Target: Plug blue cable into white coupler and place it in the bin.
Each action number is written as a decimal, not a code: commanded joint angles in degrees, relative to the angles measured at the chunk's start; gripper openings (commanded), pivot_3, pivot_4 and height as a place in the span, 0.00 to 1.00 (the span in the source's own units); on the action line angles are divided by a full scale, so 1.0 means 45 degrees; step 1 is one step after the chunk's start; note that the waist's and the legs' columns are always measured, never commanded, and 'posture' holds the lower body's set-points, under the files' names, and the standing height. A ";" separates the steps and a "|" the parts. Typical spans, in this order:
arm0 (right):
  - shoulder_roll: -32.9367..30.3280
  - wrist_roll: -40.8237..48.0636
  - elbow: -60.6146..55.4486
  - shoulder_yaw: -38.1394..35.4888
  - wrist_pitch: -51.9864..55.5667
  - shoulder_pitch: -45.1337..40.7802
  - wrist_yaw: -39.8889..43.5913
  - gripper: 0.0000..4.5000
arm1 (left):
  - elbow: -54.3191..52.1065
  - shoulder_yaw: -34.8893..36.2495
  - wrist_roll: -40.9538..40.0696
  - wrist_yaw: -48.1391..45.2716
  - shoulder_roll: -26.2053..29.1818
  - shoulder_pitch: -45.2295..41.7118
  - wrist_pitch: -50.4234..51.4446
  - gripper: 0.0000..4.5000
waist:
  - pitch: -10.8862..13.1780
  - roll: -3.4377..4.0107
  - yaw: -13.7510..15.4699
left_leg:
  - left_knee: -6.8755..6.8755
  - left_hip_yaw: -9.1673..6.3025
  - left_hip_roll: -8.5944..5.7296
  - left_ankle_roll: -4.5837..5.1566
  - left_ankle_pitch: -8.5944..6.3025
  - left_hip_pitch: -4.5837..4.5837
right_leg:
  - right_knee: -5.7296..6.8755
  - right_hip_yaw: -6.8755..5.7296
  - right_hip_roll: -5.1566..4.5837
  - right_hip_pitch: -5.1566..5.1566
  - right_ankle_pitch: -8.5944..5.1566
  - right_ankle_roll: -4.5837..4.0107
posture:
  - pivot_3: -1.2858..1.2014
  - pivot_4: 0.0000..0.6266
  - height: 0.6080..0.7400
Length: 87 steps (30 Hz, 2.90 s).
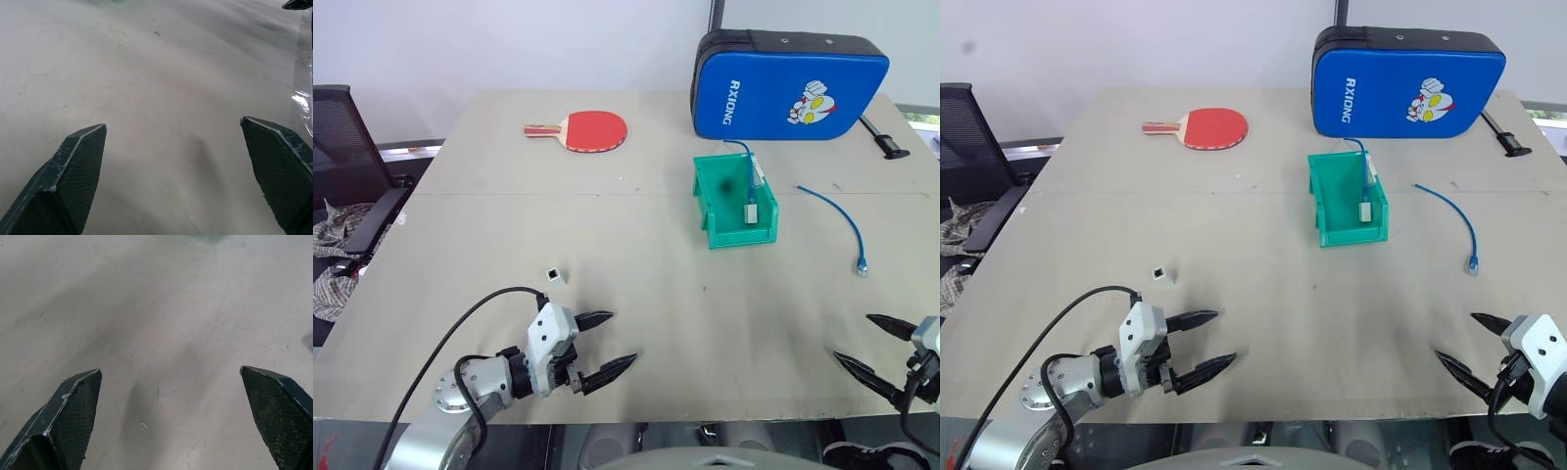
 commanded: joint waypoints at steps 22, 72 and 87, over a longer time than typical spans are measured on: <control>-0.7310 -0.8694 1.1768 0.8306 -1.0649 -1.4135 0.3334 0.99 | -0.0424 -0.0494 -0.0555 -0.0485 -0.0186 -0.2285 -0.0249 1.00 | 0.0057 0.0024 -0.0221 | 0.0017 0.0207 0.0022 0.0040 -0.0019 0.0051 | 0.0002 0.0103 0.0072 -0.0007 0.0009 -0.0005 | 0.52 0.24 1.00; 1.0044 -0.0599 -0.4827 0.1729 1.7295 -1.0201 -0.9792 0.00 | -0.0908 -0.0620 -0.0768 0.0334 -0.0082 -0.2659 0.0577 1.00 | 0.0006 0.0102 -0.0346 | -0.0003 0.0146 0.0064 0.0092 -0.0058 -0.0007 | 0.0061 0.0102 0.0120 -0.0089 0.0080 -0.0018 | 0.52 0.24 1.00; -0.4201 0.1210 -0.4862 0.4600 0.9252 -0.8962 -0.1021 0.76 | 0.0138 -0.0530 -0.0548 -0.0483 -0.0075 -0.2871 -0.0019 1.00 | 0.0010 0.0077 -0.0349 | 0.0007 0.0198 0.0029 0.0100 -0.0060 0.0010 | 0.0002 0.0127 0.0099 -0.0065 0.0019 -0.0007 | 0.52 0.24 1.00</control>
